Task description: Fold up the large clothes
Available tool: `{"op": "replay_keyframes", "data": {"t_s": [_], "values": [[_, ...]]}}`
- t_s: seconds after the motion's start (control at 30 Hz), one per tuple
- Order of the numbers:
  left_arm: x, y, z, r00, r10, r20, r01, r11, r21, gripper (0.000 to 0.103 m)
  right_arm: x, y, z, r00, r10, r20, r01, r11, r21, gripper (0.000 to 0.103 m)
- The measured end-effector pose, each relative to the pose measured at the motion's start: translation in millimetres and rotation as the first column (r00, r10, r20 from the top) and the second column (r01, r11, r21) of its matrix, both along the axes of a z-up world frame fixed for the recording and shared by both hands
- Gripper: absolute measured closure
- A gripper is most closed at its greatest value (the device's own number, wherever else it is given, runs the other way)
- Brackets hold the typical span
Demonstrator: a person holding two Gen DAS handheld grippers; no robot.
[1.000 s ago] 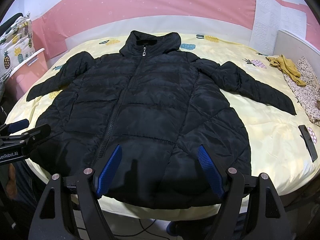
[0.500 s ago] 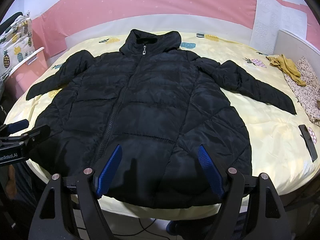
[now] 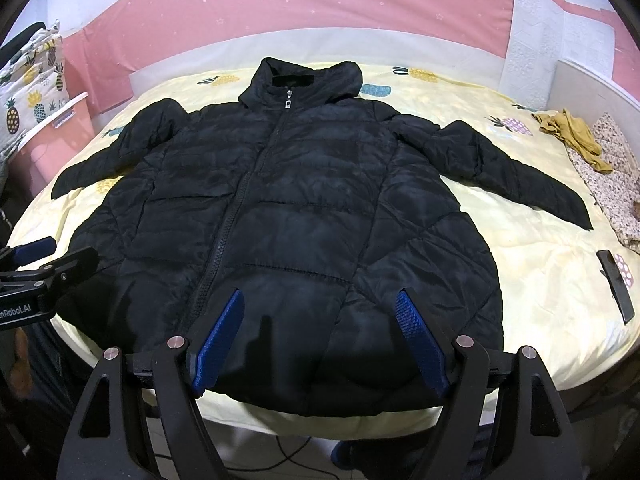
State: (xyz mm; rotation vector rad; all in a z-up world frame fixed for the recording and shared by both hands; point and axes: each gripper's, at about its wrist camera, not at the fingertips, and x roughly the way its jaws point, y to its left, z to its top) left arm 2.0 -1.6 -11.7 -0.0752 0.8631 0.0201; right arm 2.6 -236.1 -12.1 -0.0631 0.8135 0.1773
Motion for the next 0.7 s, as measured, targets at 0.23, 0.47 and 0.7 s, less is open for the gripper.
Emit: {"op": "replay_keyframes", "data": {"t_s": [0.23,0.47,0.7], "values": [[0.1,0.8,0.0,1.000,-0.001,-0.001,0.001,1.000,-0.002,0.000,1.0,-0.2,0.4,1.000,0.001,0.000,-0.001,1.000,0.000,0.025],[2.4,3.3,-0.2,1.000,0.001,-0.006,-0.001,1.000,-0.007,0.000,5.4,3.0,0.7,1.000,0.007,-0.006,-0.007,1.000,-0.010,0.025],[11.9,12.2,-4.9,1.000,0.004,-0.016,-0.004,1.000,-0.010,0.000,13.1,9.4,-1.8,1.000,0.015,-0.020,-0.015,1.000,-0.021,0.025]]}}
